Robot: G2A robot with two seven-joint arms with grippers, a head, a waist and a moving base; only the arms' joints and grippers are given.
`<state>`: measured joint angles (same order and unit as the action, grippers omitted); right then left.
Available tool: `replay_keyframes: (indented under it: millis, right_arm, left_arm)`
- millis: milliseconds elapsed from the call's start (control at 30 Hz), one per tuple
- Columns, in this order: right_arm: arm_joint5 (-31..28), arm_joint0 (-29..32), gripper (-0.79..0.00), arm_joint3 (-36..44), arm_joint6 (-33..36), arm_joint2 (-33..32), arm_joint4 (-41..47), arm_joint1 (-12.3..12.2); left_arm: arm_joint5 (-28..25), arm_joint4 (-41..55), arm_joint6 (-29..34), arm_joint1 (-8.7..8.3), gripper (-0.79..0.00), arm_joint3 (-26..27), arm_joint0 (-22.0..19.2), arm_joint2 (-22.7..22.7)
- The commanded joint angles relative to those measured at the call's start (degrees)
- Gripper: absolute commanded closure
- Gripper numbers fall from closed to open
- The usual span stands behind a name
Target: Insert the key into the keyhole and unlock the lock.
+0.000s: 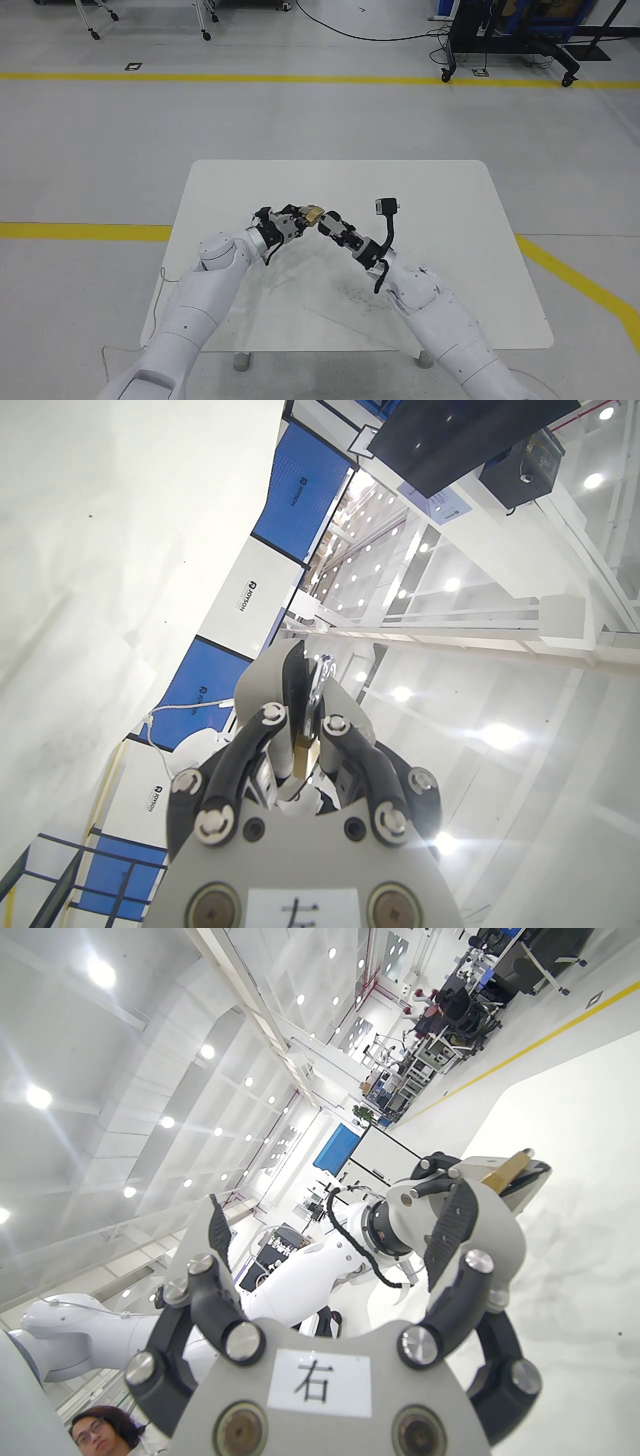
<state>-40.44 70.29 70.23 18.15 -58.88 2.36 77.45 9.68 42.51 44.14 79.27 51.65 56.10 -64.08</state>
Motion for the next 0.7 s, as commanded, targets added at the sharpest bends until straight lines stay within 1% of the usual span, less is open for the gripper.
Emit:
replay_keyframes:
  millis: [0, 133, 267, 300, 367, 400, 433, 467, 500, 533, 567, 667]
  right_arm:
    - [0.18, -0.20, -0.785, -0.35, -0.31, 0.10, -0.26, 0.08]
    - [-0.46, -0.19, -0.785, 0.08, -0.48, 0.02, -0.43, 0.13]
    - [-1.37, 0.61, -0.785, 1.36, 1.51, -1.01, 1.72, -0.22]
    - [-0.39, 0.69, -0.785, 1.46, 2.58, -1.30, 1.50, -0.39]
    - [4.15, 0.63, -0.785, 2.14, 7.05, -1.47, 2.42, -0.78]
    - [5.62, 0.61, -0.745, 2.65, 8.20, -2.04, 2.51, -1.00]
    - [7.23, 1.08, -0.677, 3.17, 9.80, -2.08, 4.09, -1.11]
    - [8.50, 1.38, -0.591, 3.80, 12.15, -2.11, 7.33, -1.17]
    - [9.39, 1.39, -0.542, 3.84, 13.92, -2.67, 9.39, -1.33]
    - [10.89, 1.54, -0.453, 3.61, 15.76, -2.99, 11.60, -1.45]
    - [12.35, 1.43, -0.391, 3.48, 17.83, -3.26, 13.88, -1.55]
    - [15.31, 0.98, -0.351, 2.30, 21.53, -4.00, 18.81, -1.70]
  left_arm:
    - [-0.17, 0.09, 0.27, 0.01, 0.000, 0.01, 0.00, -0.01]
    - [-1.45, -0.17, 0.21, 0.00, 0.000, 0.15, 0.03, -0.11]
    - [-6.89, -2.05, -2.30, -0.13, 0.000, 1.32, 0.54, -0.79]
    - [-8.12, -2.18, -2.43, -0.15, 0.000, 1.80, 0.83, -0.95]
    - [-9.79, -1.89, -1.98, -0.18, 0.000, 2.71, 1.41, -1.27]
    - [-10.61, -2.09, -1.63, -0.22, 0.000, 3.11, 1.63, -1.37]
    - [-11.38, -2.37, -1.12, -0.27, 0.000, 3.50, 1.83, -1.41]
    - [-11.99, -2.63, -0.70, -0.31, 0.000, 3.76, 2.00, -1.46]
    - [-12.68, -3.16, -0.40, -0.36, 0.000, 4.07, 2.10, -1.46]
    - [-13.38, -3.72, 0.05, -0.40, 0.000, 4.42, 2.24, -1.38]
    - [-14.01, -4.05, 0.63, -0.44, 0.000, 4.75, 2.40, -1.32]
    - [-15.98, -5.65, 1.33, -0.57, 0.000, 5.40, 2.71, -1.26]
